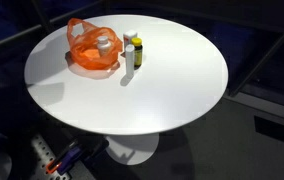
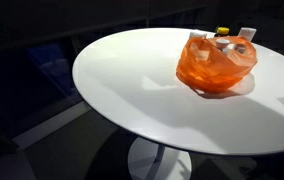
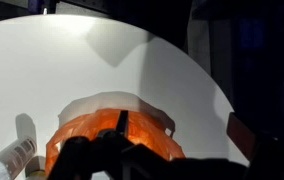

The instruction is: Remove the white bottle from the plastic

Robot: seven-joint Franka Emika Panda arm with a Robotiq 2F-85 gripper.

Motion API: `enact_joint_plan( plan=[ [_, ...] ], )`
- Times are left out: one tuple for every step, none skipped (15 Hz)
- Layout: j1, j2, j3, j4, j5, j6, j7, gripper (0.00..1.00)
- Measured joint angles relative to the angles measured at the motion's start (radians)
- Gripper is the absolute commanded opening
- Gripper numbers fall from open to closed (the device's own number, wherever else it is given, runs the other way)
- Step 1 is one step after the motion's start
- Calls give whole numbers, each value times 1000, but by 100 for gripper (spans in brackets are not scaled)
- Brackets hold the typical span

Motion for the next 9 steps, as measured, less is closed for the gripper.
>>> enact_joint_plan(
  plan=[
    [0, 0, 0, 1, 0, 0, 0, 100],
    [0, -1, 0, 1, 0, 0, 0, 100],
    [0, -1, 0, 1, 0, 0, 0, 100],
    [0, -1, 0, 1, 0, 0, 0, 100],
    [-2, -1, 2, 1, 0, 0, 0, 100],
    [-5, 0, 6, 0, 0, 1, 0, 100],
    [-8, 0, 9, 0, -1, 3, 1, 100],
    [-11, 2, 13, 1, -2, 9, 2, 100],
    [-15, 3, 18, 2, -4, 19, 3, 100]
  ],
)
